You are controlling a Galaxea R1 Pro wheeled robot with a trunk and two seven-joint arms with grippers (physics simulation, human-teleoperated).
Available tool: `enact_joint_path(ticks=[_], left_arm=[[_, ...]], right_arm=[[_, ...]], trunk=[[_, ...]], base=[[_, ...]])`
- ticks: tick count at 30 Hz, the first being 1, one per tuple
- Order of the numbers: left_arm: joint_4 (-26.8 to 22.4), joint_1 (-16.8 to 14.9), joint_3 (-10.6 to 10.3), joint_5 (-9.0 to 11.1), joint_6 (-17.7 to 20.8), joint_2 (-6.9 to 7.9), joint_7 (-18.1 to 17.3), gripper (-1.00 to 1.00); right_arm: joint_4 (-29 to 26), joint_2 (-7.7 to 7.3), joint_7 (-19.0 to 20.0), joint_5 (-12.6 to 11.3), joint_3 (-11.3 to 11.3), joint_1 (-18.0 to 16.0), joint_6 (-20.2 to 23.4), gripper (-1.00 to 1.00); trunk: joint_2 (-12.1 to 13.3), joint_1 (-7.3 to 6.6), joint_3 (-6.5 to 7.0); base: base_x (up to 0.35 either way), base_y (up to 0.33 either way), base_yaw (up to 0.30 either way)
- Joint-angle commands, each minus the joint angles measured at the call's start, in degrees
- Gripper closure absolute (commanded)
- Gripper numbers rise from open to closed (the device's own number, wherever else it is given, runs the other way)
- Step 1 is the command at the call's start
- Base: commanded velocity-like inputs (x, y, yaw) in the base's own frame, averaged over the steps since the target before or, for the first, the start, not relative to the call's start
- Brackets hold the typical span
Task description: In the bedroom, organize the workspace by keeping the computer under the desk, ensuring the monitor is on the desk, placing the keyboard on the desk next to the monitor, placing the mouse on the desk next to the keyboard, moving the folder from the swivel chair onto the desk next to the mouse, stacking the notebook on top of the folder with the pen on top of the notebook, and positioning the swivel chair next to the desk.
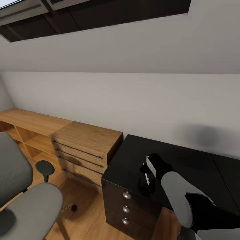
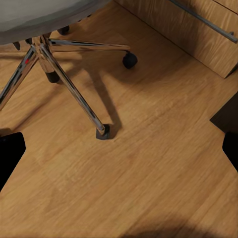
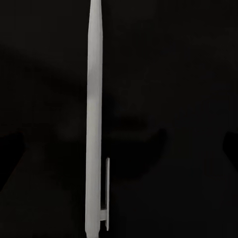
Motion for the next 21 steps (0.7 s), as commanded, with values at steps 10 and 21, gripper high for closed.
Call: enact_joint_path(ticks=[10,21], left_arm=[[-0.11,0.03,0.13,-0.21,-0.01,-0.01,0.14,-1.0],[-0.11,0.03,0.13,-0.21,-0.01,-0.01,0.14,-1.0]], right_arm=[[-0.05,0.07,0.06,0.52,-0.42,-0.03,0.22,-1.0],[-0.06,0.07,0.13,0.47,-0.41,-0.03,1.79,-1.0]], trunk=[[-0.03,0.0,-0.05],[-0.03,0.0,-0.05]], base=[[0.0,0.0,0.0],[0.0,0.0,0.0]])
